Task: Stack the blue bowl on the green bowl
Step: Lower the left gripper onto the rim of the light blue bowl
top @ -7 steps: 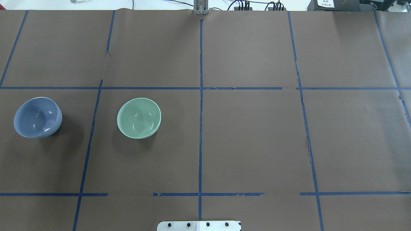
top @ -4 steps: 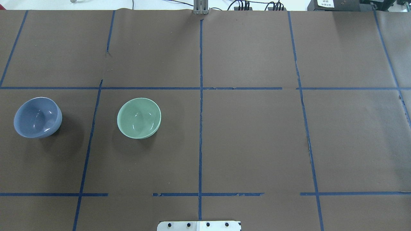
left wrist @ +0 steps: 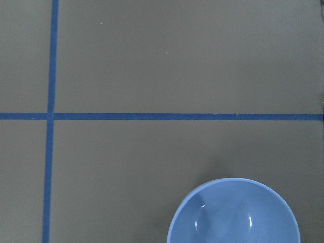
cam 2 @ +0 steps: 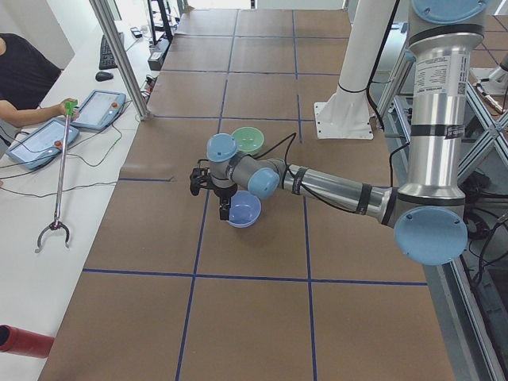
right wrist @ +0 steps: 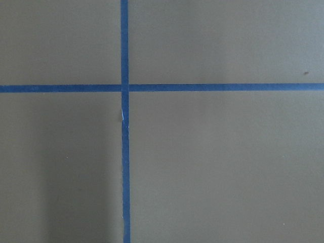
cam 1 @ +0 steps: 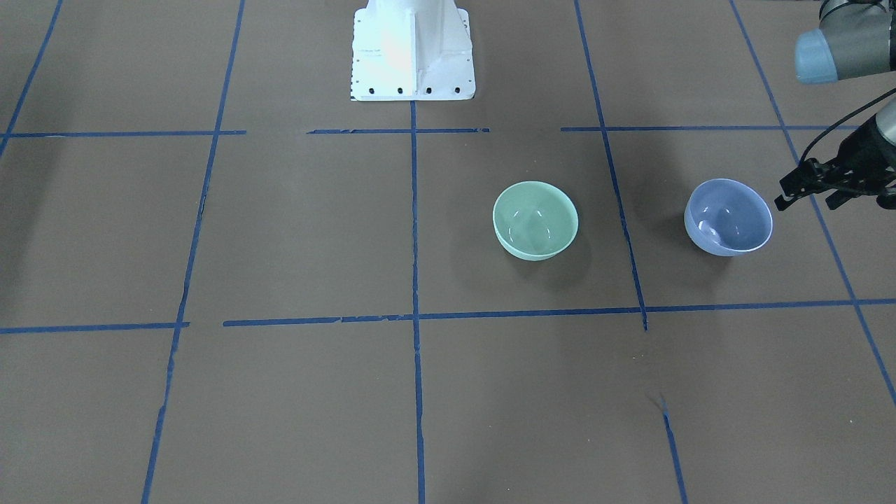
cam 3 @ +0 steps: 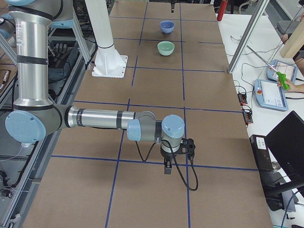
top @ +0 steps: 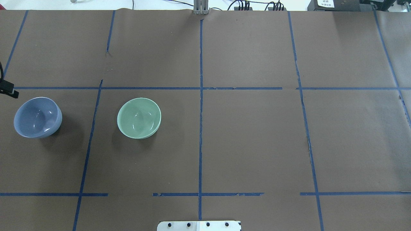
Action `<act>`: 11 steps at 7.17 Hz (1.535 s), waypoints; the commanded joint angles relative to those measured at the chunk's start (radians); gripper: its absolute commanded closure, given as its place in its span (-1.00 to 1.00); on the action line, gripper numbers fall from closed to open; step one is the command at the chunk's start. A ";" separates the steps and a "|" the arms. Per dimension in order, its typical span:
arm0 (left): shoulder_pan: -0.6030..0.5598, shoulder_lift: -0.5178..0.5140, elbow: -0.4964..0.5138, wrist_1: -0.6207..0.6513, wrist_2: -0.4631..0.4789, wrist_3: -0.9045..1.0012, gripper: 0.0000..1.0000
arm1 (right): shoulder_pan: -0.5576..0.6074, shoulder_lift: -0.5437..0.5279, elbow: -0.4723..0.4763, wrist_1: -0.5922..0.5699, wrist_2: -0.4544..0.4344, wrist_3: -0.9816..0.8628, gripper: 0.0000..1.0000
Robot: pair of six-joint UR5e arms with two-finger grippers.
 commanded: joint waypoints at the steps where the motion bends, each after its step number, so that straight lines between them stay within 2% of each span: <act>1: 0.092 0.023 0.125 -0.246 0.050 -0.133 -1.00 | 0.000 0.000 0.000 0.001 0.001 0.000 -1.00; 7: 0.153 0.039 0.144 -0.252 0.056 -0.119 -0.99 | 0.000 0.000 0.000 0.001 -0.001 0.000 -1.00; 9: 0.150 0.064 0.138 -0.252 0.056 -0.043 0.45 | 0.000 0.000 0.000 0.001 -0.001 0.000 -1.00; 10: 0.150 0.072 0.137 -0.250 0.056 -0.015 0.96 | 0.000 0.000 0.000 0.001 -0.001 0.000 -1.00; 11: 0.143 0.075 0.121 -0.250 0.055 -0.015 1.00 | 0.000 0.000 0.000 0.001 0.001 0.000 -1.00</act>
